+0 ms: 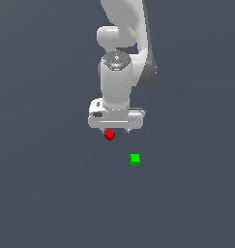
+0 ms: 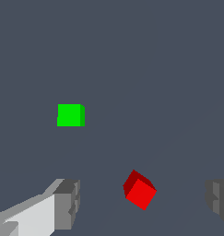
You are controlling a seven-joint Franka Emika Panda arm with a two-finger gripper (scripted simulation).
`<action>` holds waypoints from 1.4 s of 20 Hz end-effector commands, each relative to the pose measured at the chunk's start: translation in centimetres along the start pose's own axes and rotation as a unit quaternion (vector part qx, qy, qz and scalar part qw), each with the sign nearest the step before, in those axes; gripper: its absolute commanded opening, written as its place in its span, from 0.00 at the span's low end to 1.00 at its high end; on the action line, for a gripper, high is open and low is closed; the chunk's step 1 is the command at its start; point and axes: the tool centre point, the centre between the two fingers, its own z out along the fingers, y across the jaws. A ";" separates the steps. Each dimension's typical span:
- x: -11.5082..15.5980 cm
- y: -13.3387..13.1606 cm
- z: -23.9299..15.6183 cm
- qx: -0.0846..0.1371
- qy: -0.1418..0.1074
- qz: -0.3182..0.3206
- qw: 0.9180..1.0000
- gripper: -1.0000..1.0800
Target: Stack the red cube on top of the green cube.
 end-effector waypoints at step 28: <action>-7.6 3.3 9.6 0.002 -0.014 0.250 0.968 0.96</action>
